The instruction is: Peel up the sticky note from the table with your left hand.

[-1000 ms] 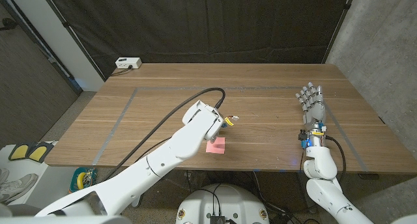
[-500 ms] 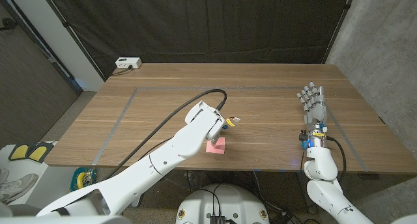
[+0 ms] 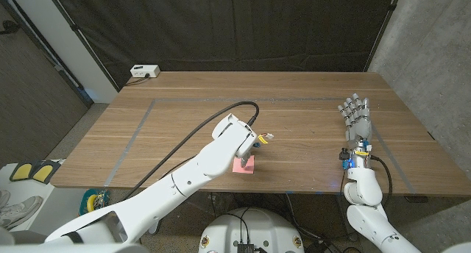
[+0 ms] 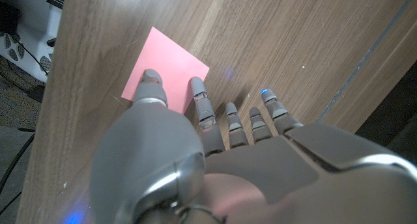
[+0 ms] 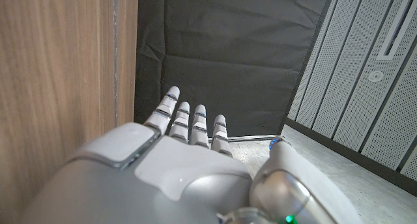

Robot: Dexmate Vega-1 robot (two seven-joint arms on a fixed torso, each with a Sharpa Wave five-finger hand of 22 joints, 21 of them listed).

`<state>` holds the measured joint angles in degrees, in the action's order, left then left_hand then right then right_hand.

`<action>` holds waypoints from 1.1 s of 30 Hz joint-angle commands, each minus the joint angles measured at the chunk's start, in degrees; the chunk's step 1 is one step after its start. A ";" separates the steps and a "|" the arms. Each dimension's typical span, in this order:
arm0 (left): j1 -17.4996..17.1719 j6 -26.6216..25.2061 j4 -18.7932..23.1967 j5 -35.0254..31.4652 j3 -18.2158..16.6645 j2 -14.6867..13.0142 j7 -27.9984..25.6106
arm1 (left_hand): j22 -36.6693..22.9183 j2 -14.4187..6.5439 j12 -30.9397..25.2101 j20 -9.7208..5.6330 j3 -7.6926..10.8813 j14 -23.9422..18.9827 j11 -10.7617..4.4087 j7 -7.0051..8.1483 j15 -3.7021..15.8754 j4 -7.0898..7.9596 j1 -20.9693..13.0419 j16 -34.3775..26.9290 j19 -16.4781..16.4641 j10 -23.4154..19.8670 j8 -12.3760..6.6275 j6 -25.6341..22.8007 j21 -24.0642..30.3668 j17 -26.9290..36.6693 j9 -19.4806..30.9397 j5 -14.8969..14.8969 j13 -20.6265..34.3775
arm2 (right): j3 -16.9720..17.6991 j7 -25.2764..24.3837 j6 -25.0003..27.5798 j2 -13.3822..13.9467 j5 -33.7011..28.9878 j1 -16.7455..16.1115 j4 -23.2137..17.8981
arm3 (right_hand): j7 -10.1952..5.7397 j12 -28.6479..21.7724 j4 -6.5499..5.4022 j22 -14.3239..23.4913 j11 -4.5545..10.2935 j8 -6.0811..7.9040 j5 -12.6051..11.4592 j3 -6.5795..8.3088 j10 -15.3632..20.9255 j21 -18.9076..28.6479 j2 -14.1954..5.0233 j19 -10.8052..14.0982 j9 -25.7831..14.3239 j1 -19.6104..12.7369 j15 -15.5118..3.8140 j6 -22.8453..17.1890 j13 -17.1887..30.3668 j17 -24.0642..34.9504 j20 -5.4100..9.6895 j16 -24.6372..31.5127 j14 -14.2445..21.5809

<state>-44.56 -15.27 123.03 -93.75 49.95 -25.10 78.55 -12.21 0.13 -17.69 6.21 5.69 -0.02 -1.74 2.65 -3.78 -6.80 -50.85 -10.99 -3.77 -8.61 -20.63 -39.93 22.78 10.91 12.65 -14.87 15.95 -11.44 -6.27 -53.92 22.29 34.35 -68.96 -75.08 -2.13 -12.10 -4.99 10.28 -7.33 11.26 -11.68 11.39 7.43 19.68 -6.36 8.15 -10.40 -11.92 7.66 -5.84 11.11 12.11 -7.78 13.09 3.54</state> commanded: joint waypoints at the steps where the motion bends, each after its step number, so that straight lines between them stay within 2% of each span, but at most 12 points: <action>1: -1.28 1.35 -0.69 -7.11 0.48 1.98 0.40 | -0.07 -0.05 -0.01 0.13 -0.71 0.05 0.86 0.59 -0.17 0.05 -0.20 -0.02 -0.20 0.81 2.17 4.43 0.28 0.20 -0.07 -0.70 -0.03 | -0.10 -0.28 -0.82 0.38 0.62 -0.26 0.00 | -0.41 0.19 -0.32 0.06 0.14 -0.17 -0.33 0.14 0.40 -0.16 0.01 0.65 -0.20 0.32 -0.02 -0.20 0.27 0.16 -0.21 0.18 0.84; 3: -1.53 1.42 -0.46 -7.55 0.21 2.22 0.40 | -0.09 0.17 0.56 0.16 -0.95 0.60 1.06 2.13 -0.36 0.01 -0.25 0.16 0.27 2.31 3.27 7.00 0.20 0.25 -0.03 -0.80 -0.04 | -0.14 -0.26 -0.59 0.56 0.62 -0.27 -0.04 | -0.37 0.19 -0.32 0.06 0.18 -0.11 -0.34 0.15 0.42 -0.20 0.00 0.65 -0.20 0.34 -0.01 -0.35 0.27 0.15 -0.27 0.16 0.84; 6: -1.50 1.61 -0.92 -10.06 1.03 2.44 0.40 | -0.12 0.26 0.81 0.26 -1.12 1.00 1.41 2.21 -0.73 0.00 -0.29 0.22 0.52 2.96 4.02 9.35 0.18 0.29 0.23 -0.86 -0.01 | -0.17 -0.25 -0.21 0.71 0.72 -0.25 -0.13 | -0.28 0.19 -0.31 0.06 0.22 -0.07 -0.36 0.16 0.45 -0.27 0.01 0.61 -0.20 0.34 -0.11 -0.47 0.27 0.14 -0.29 0.14 0.85; 11: -2.29 2.47 -1.09 -8.62 -0.32 3.36 0.40 | -0.15 0.22 1.15 0.44 -1.26 1.25 1.66 2.57 -0.92 0.07 -0.25 0.21 0.87 3.88 4.51 10.98 0.14 0.36 0.43 -0.93 0.01 | -0.19 0.25 -0.68 0.36 1.03 0.17 0.70 | -0.22 0.21 -0.29 0.06 0.20 -0.07 -0.38 0.18 0.43 -0.36 0.03 0.57 -0.20 0.34 -0.12 -0.51 0.27 0.13 -0.31 0.08 0.81; 13: -2.93 3.78 -1.56 -9.21 -1.06 4.19 0.40 | -0.16 0.12 1.03 0.45 -1.33 1.30 1.86 1.62 -0.98 0.18 -0.14 0.19 0.96 3.66 4.24 10.30 0.15 0.38 0.45 -0.95 0.03 | -0.15 0.44 -1.14 0.17 1.14 0.34 1.08 | -0.24 0.22 -0.27 0.06 0.15 -0.07 -0.39 0.19 0.43 -0.39 0.04 0.59 -0.20 0.34 -0.14 -0.53 0.27 0.12 -0.35 0.08 0.85; 16: -3.91 5.49 -2.48 -9.99 -2.37 5.64 0.40 | -0.17 -0.05 0.88 0.44 -1.40 1.37 1.68 1.06 -0.98 0.31 -0.01 0.18 0.96 3.38 3.81 9.01 0.20 0.38 0.43 -0.99 0.04 | -0.07 0.49 -1.75 -0.06 1.18 0.47 1.51 | -0.25 0.22 -0.26 0.06 0.14 -0.11 -0.40 0.19 0.45 -0.43 0.05 0.62 -0.20 0.34 -0.16 -0.46 0.27 0.11 -0.35 0.09 0.93; 18: -4.56 6.60 -3.11 -11.09 -3.16 6.69 0.40 | -0.17 -0.10 0.88 0.39 -1.43 1.38 1.68 1.35 -0.98 0.35 0.02 0.17 0.93 3.43 4.10 9.59 0.24 0.37 0.41 -1.00 0.04 | -0.01 0.32 -2.15 -0.24 0.95 0.55 1.85 | -0.33 0.23 -0.25 0.06 0.14 -0.14 -0.41 0.20 0.45 -0.45 0.06 0.64 -0.20 0.34 -0.18 -0.39 0.27 0.10 -0.37 0.11 1.01; 23: -5.76 9.29 -4.11 -11.34 -5.39 8.74 0.40 | -0.18 -0.24 0.85 0.15 -1.55 1.55 1.74 0.79 -0.79 0.46 0.15 0.20 0.97 3.54 4.88 10.93 0.30 0.34 0.29 -1.04 0.04 | 0.09 -0.47 -2.85 -0.50 0.24 0.54 2.15 | -0.41 0.24 -0.23 0.07 0.26 -0.17 -0.43 0.21 0.47 -0.52 0.08 0.68 -0.20 0.36 -0.22 -0.33 0.27 0.09 -0.56 0.13 1.16; 27: -7.02 11.90 -5.05 -11.90 -7.60 10.97 0.40 | -0.19 -0.39 0.72 0.03 -1.67 1.63 1.72 -0.50 -0.73 0.60 0.31 0.20 1.04 3.43 4.46 9.28 0.34 0.32 0.18 -1.06 0.04 | 0.17 -2.01 -3.25 -0.48 -1.22 0.43 1.95 | -0.39 0.17 -0.23 0.07 0.19 -0.20 -0.44 0.22 0.68 -0.56 0.09 0.79 -0.20 0.40 -0.42 -0.28 0.27 0.08 -0.56 0.25 1.57; 29: -7.42 12.95 -5.15 -10.12 -8.91 11.67 0.40 | -0.19 -0.50 0.57 -0.04 -1.77 1.63 1.56 -0.92 -0.67 0.73 0.51 0.18 1.02 3.19 4.13 7.94 0.39 0.31 0.10 -1.06 0.03 | 0.19 -3.09 -3.21 -0.53 -1.97 0.35 1.73 | -0.42 0.14 -0.23 0.07 0.16 -0.21 -0.45 0.22 0.77 -0.60 0.09 0.81 -0.20 0.42 -0.51 -0.26 0.27 0.08 -0.61 0.28 1.70; 30: -7.46 13.31 -5.05 -9.15 -9.29 11.71 0.40 | -0.19 -0.57 0.45 -0.06 -1.83 1.57 1.35 -0.86 -0.61 0.79 0.59 0.15 1.01 3.00 3.82 6.80 0.43 0.29 0.04 -1.06 0.02 | 0.11 -3.24 -3.22 -0.43 -2.03 0.35 1.70 | -0.41 0.08 -0.23 0.07 0.09 -0.22 -0.45 0.22 0.94 -0.60 0.10 0.89 -0.20 0.43 -0.58 -0.24 0.28 0.08 -0.63 0.33 1.84; 33: -7.11 13.29 -4.52 -6.45 -9.50 11.06 0.40 | -0.19 -0.69 0.06 -0.38 -1.94 1.04 0.75 1.44 -0.13 0.73 0.47 -0.01 0.50 2.17 3.15 4.15 0.75 0.23 -0.09 -1.09 -0.09 | -0.13 -3.85 -3.17 -0.26 -2.37 0.45 1.65 | -0.50 0.09 -0.24 0.07 0.18 -0.23 -0.46 0.22 0.98 -0.63 0.10 0.95 -0.20 0.46 -0.60 -0.23 0.28 0.07 -0.68 0.34 1.94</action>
<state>-50.00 -5.95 119.31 -104.47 44.62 -16.69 78.82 -12.21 -0.33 -17.02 6.16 4.03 1.22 -0.54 2.59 -4.39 -6.10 -50.39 -10.99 -2.93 -5.72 -16.95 -33.75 23.08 11.07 12.56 -15.75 15.97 -11.40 -7.26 -56.43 21.99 34.19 -68.60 -73.40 -2.13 -11.86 -4.99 10.27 -7.26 11.26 -11.91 11.39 8.03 19.34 -6.36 8.67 -10.40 -11.92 6.76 -5.84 11.11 11.97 -8.29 13.09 5.06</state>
